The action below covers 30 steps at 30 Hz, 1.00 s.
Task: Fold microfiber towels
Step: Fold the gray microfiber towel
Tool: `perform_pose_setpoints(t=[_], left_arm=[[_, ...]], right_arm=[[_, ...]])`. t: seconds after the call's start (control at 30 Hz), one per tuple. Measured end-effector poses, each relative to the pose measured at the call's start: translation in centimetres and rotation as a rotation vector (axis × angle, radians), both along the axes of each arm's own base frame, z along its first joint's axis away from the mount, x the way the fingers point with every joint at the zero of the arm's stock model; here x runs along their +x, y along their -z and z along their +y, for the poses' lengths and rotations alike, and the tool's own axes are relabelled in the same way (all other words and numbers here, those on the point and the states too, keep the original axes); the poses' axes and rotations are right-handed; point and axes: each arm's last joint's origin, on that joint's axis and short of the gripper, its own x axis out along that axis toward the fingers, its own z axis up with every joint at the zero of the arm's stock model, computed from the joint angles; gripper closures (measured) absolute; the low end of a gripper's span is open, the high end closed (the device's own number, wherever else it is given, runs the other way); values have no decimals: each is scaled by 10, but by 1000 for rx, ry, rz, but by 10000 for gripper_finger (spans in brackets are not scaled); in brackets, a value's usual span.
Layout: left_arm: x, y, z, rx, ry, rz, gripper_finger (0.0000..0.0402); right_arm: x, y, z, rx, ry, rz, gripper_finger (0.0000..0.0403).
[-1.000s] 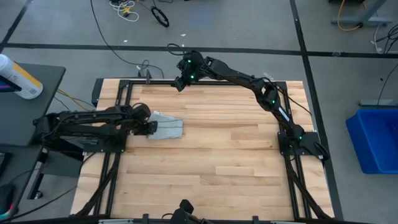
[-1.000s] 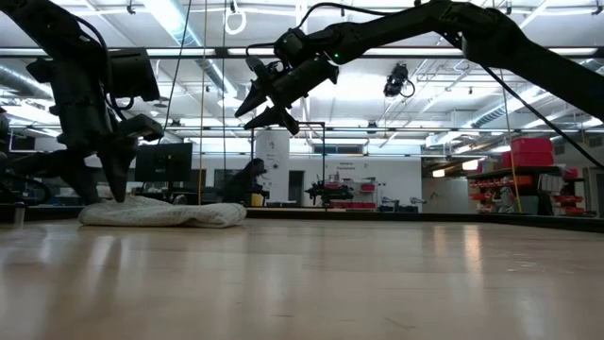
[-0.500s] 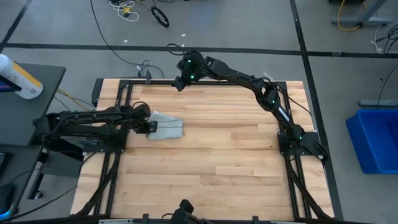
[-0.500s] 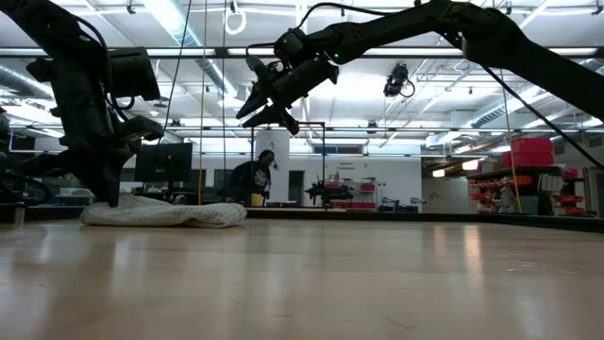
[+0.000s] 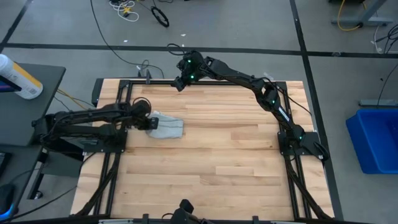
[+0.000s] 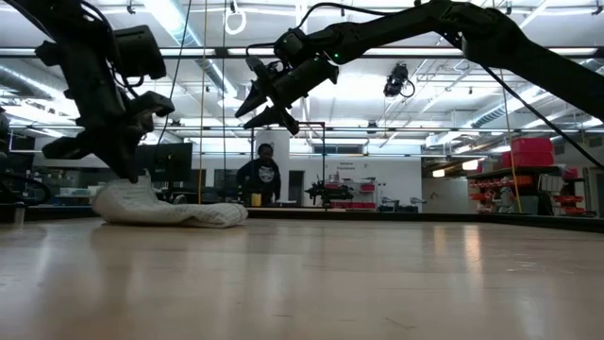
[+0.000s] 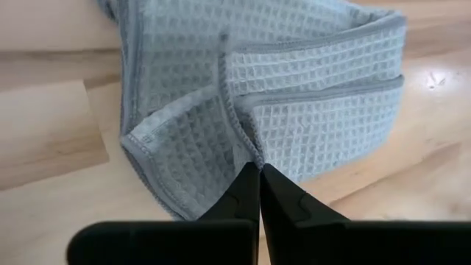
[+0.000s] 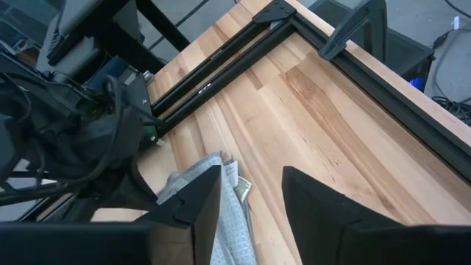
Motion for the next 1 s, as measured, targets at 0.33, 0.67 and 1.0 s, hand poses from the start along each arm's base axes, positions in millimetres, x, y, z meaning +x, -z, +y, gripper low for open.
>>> perform_pose_setpoints(t=[0.33, 0.67, 1.0], left_arm=[[-3, -5, -1, 5, -8, 59, 400], [-10, 10, -5, -92, -25, 94, 325], [-17, 29, -8, -154, -86, 104, 237]], right_arm=[[0, 0, 1, 13, -20, -7, 249], [1, -1, 1, 24, -37, -20, 247], [1, -1, 2, 38, -56, -26, 214]])
